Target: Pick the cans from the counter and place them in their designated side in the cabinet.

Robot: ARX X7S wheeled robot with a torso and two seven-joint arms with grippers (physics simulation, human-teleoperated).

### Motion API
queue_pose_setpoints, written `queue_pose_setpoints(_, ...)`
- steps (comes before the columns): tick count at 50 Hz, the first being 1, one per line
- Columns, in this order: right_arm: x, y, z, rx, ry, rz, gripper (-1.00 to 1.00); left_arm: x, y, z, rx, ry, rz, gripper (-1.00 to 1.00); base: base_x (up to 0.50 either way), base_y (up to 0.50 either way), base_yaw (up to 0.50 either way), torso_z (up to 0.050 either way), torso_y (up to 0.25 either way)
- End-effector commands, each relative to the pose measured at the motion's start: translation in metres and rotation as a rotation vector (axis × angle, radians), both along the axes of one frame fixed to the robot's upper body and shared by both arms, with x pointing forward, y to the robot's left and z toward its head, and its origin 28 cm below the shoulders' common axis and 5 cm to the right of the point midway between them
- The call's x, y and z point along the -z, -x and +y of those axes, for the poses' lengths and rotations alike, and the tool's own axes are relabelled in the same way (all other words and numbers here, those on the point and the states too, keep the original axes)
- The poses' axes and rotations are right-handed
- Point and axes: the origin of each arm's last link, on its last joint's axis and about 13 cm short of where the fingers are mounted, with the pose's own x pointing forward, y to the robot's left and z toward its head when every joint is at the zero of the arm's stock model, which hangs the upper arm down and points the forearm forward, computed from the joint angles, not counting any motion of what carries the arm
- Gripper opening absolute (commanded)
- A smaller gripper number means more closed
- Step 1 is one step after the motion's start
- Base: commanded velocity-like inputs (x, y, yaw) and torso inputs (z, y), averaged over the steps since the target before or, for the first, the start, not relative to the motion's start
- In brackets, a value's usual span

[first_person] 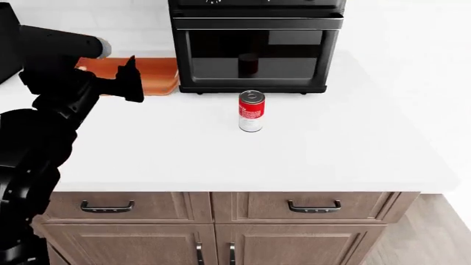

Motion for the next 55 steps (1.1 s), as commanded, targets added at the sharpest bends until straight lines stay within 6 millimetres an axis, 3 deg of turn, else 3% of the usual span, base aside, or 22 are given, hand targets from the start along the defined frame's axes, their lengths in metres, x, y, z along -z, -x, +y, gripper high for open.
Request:
queue_pose_setpoints(1,-0.008,-0.002,0.003,0.05,0.12,0.004,-1.0,-0.018,-0.002,0.023,-0.098,0.013,-0.01,1.0,0.0,0.0,0.0,0.0,0.0)
queue_pose_setpoints(7,-0.007,-0.005,0.003,0.059,0.106,-0.004,-1.0,-0.032,0.006,0.046,-0.137,0.019,-0.01,1.0,0.0,0.0,0.0,0.0,0.0)
queue_pose_setpoints(11,-0.017,0.014,-0.007,0.077,0.111,-0.008,-1.0,-0.04,0.01,0.059,-0.159,0.033,-0.004,1.0,0.0,0.0,0.0,0.0,0.0)
queue_pose_setpoints(17,-0.009,0.0,0.001,0.081,0.115,0.017,-1.0,-0.045,0.016,0.072,-0.172,0.036,0.003,1.0,0.0,0.0,0.0,0.0,0.0)
queue_pose_setpoints(23,-0.009,-0.001,-0.001,0.077,0.1,-0.006,-1.0,-0.048,0.026,0.082,-0.158,0.054,0.036,1.0,0.0,0.0,0.0,0.0,0.003)
queue_pose_setpoints(35,-0.007,-0.006,-0.003,0.091,0.09,-0.032,-1.0,-0.078,0.044,0.086,-0.152,0.044,0.103,1.0,0.0,0.0,0.0,0.0,0.0)
queue_pose_setpoints(49,-0.011,-0.001,-0.006,0.108,0.08,-0.048,-1.0,-0.104,0.034,0.09,-0.202,0.048,0.1,1.0,0.0,0.0,0.0,0.0,0.001)
queue_pose_setpoints(55,-0.013,0.001,-0.004,0.111,0.083,-0.054,-1.0,-0.106,0.034,0.089,-0.211,0.046,0.094,1.0,0.0,0.0,0.0,0.0,0.002)
